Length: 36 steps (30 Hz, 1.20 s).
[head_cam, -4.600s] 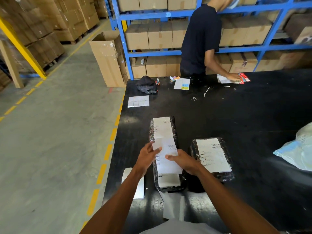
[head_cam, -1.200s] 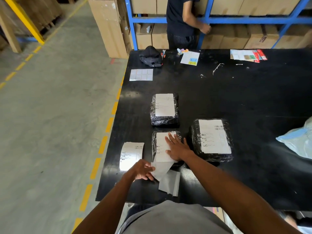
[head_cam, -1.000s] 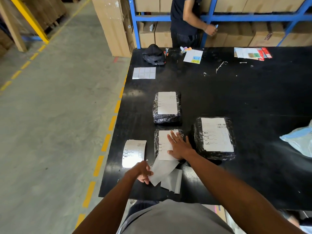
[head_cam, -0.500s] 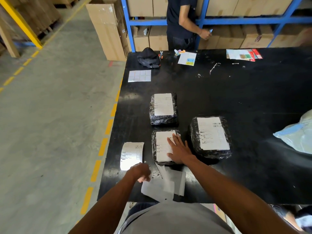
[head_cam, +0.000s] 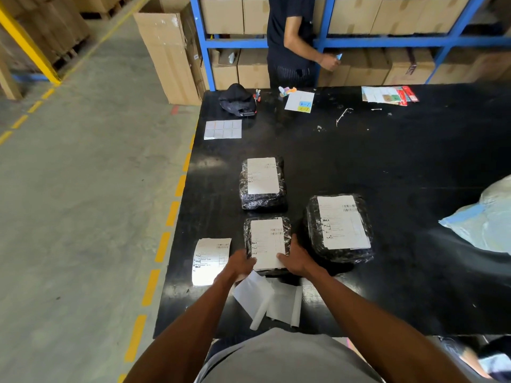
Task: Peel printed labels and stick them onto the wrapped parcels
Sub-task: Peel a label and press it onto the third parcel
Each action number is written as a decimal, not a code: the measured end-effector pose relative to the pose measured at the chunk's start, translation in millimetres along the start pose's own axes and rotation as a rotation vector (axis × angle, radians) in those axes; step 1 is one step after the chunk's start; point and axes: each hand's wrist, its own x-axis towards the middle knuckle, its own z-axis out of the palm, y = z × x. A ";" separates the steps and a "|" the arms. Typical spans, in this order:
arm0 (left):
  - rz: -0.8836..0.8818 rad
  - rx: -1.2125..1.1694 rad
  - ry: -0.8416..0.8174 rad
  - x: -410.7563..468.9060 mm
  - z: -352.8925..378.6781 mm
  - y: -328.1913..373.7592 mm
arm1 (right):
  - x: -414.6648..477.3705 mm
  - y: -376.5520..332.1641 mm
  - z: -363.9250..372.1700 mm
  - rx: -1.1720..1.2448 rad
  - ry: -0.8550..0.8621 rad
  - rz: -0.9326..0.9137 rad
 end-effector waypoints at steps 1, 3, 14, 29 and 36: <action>-0.009 -0.015 -0.008 2.1 0.9 -0.9 | -0.8 -1.4 -0.3 0.009 0.005 0.003; 0.003 -0.030 -0.020 0.6 -0.4 1.1 | -3.0 -4.4 -1.2 0.029 0.023 0.001; 0.150 -0.120 0.026 -6.4 -43.9 3.4 | -31.0 -46.3 -20.3 -0.060 0.318 -0.132; 0.228 -0.059 0.267 62.3 -125.5 109.9 | 26.5 -147.4 -120.7 0.008 0.435 -0.199; 0.155 -0.061 0.271 98.1 -129.7 114.8 | 60.2 -155.8 -126.3 0.003 0.376 -0.151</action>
